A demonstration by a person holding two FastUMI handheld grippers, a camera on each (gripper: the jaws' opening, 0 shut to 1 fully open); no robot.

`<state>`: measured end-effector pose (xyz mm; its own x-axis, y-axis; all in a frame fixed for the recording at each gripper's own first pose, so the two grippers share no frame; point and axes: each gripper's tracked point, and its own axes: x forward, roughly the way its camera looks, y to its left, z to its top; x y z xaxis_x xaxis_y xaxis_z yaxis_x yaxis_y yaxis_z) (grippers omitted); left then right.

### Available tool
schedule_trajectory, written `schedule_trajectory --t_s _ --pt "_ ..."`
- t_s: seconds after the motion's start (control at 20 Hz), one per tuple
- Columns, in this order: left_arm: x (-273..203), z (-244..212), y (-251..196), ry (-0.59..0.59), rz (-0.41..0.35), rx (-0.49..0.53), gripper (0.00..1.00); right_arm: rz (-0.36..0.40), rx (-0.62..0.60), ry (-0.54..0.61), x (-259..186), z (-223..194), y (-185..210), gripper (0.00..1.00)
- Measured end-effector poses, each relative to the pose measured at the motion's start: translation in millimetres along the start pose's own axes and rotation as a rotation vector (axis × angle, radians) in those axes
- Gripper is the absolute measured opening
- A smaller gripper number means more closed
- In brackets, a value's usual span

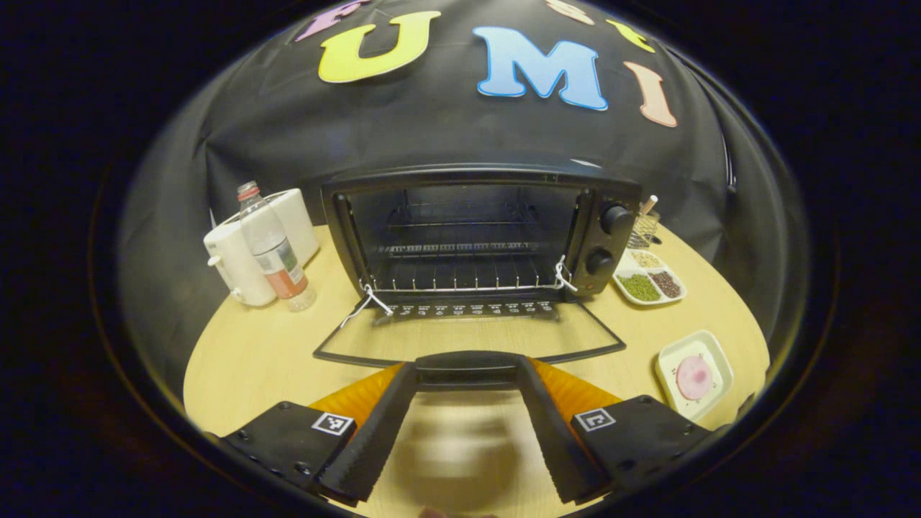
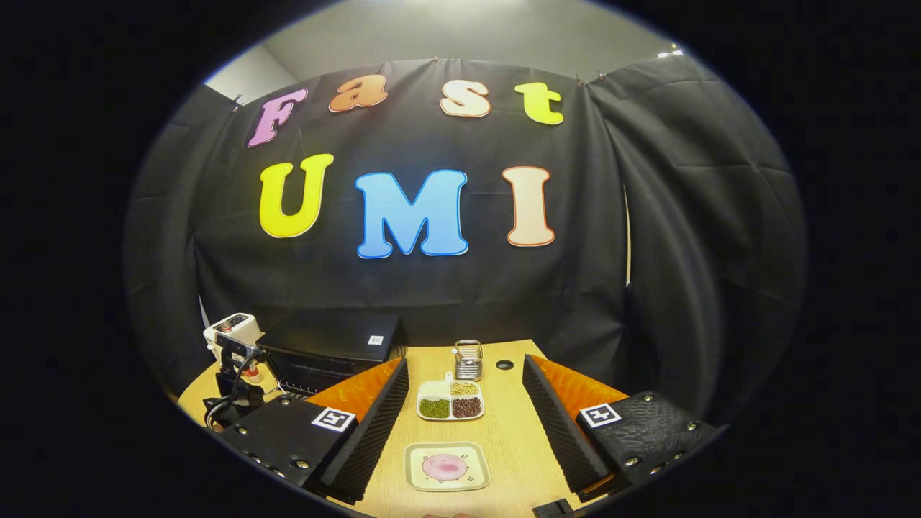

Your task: Open the electric oven with the left hand, put the food in, and close the electric oven.

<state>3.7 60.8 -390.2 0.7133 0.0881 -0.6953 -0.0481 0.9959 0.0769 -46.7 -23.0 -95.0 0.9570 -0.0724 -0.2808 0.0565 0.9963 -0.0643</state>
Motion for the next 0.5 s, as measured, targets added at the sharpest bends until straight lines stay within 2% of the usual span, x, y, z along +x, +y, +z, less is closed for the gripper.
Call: schedule_trajectory --t_s 0.1,0.15,0.2,0.25,0.3,0.35,0.45,0.5 --pt "-8 23 -1 -0.055 -0.009 -0.012 0.99 0.002 -0.001 0.016 3 -5 -3 0.98" --pt "-16 34 0 -0.083 -0.007 -0.01 0.99 0.009 0.005 0.029 5 -7 -4 0.98" --pt "-24 50 0 -0.12 -0.005 -0.008 0.93 0.02 0.011 0.047 8 -12 -4 0.98" --pt "-35 68 1 -0.162 -0.008 -0.009 0.93 0.033 0.016 0.075 13 -19 -6 0.98" --pt "-47 86 1 -0.205 -0.011 -0.009 0.99 0.045 0.027 0.112 17 -28 -8 0.98" --pt "-60 102 2 -0.249 -0.015 -0.011 0.96 0.055 0.041 0.149 21 -36 -12 0.98" --pt "-90 133 4 -0.33 -0.01 -0.015 0.99 0.061 0.06 0.219 33 -56 -22 0.98" --pt "-106 148 6 -0.368 -0.005 -0.017 0.95 0.066 0.069 0.254 39 -66 -27 0.98"
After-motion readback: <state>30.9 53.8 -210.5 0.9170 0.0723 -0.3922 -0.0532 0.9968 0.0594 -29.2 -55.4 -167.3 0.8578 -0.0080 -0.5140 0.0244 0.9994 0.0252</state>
